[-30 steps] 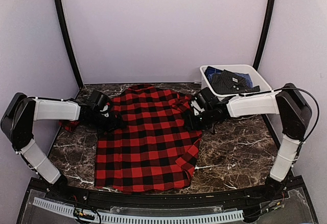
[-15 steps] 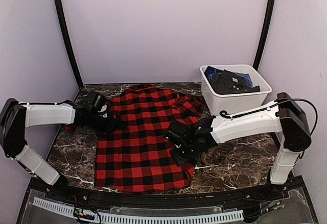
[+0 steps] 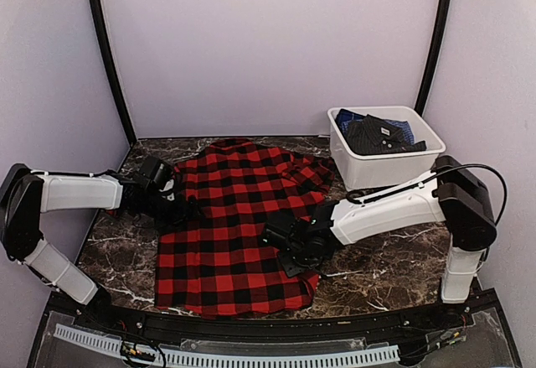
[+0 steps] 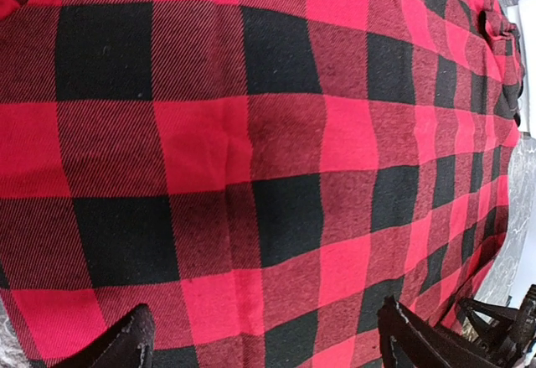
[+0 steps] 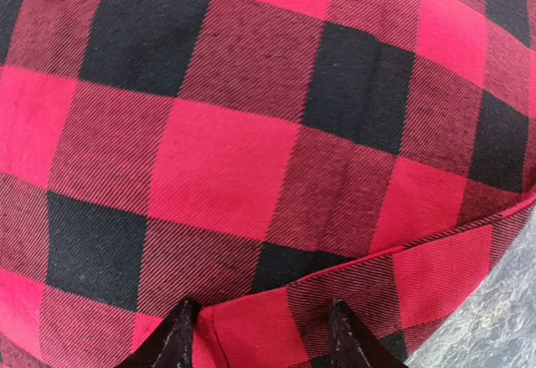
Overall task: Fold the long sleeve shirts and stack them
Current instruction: Flatten out the crumpled shirt at the center of the board, then move the bin to the corner of the board, then pick up the sleeve from the center of the board, then pass from the right arm to the left, then pass from the left arm to the right
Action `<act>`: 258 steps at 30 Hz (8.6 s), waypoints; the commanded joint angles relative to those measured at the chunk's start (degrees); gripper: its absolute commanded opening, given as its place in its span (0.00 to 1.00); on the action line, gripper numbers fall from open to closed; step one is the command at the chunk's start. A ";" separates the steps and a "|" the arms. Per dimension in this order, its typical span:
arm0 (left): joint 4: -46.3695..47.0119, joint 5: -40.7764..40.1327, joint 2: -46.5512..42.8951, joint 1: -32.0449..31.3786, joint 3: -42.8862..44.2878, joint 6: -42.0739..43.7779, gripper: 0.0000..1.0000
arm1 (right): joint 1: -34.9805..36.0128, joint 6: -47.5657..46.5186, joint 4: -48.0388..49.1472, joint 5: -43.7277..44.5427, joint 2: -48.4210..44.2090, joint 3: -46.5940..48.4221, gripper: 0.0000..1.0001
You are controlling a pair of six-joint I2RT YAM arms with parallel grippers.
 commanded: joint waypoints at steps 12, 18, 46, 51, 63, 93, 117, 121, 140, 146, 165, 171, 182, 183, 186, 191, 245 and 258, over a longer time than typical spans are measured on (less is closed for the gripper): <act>-0.68 -3.45 -2.82 -0.16 -8.19 -1.66 0.91 | 0.36 7.37 -5.46 6.65 -3.85 -1.51 0.10; -1.21 -4.16 -3.23 -0.19 -9.53 -1.97 0.91 | 0.39 13.30 -9.66 6.11 -11.39 -8.94 0.00; -9.25 -7.11 -7.21 1.21 -4.63 1.32 0.92 | -13.17 6.39 3.67 1.36 -37.86 -20.04 0.60; -9.40 -5.46 -5.58 1.20 0.52 1.87 0.91 | -25.50 -2.79 15.87 -2.80 -30.08 -16.21 0.52; -9.77 -3.60 1.75 1.20 11.03 2.44 0.91 | -39.63 -11.41 30.90 -12.02 -9.90 -5.80 0.49; -10.70 -4.18 9.30 1.20 21.39 6.94 0.92 | -45.24 -22.94 27.94 -11.99 -0.47 9.15 0.65; -10.10 -1.92 9.70 1.20 22.08 7.97 0.92 | -40.80 -16.48 30.75 -9.33 8.46 6.70 0.54; -10.06 -1.86 9.64 1.20 21.90 7.70 0.92 | -40.80 -15.65 30.91 -10.91 8.04 5.87 0.47; -8.21 -0.99 9.53 1.20 20.89 6.61 0.92 | -40.20 -14.88 30.49 -12.43 1.69 3.52 0.00; -7.45 -0.32 9.60 1.20 20.75 6.00 0.92 | -39.48 -16.05 29.86 -12.85 -1.83 4.24 0.00; 2.49 12.79 6.29 1.07 16.56 0.96 0.91 | -25.38 -17.46 28.72 -18.65 -6.87 9.23 0.00; 13.96 20.58 6.26 -0.26 12.35 -6.69 0.91 | -21.85 -15.79 31.20 -22.23 -4.95 9.81 0.00; 29.11 23.40 13.07 -5.25 11.12 -18.76 0.91 | -17.93 -13.62 36.11 -25.97 0.62 8.81 0.00; 30.98 23.40 13.41 -5.58 10.68 -20.11 0.91 | -17.49 -13.47 36.54 -26.11 0.89 8.51 0.00; 34.45 23.20 14.73 -5.97 9.81 -22.63 0.91 | -16.59 -13.03 38.46 -26.38 1.43 7.21 0.00; 36.21 22.40 17.19 -6.37 10.72 -24.73 0.91 | -15.95 -12.96 39.29 -26.62 2.69 6.39 0.00; 15.42 24.97 16.66 -5.04 25.02 -18.74 0.00 | -13.65 -5.03 29.91 -7.08 -29.56 -24.26 0.57; 32.64 30.93 15.96 -5.15 18.11 -41.36 0.00 | -7.96 -34.59 54.26 2.60 -17.44 -16.16 0.77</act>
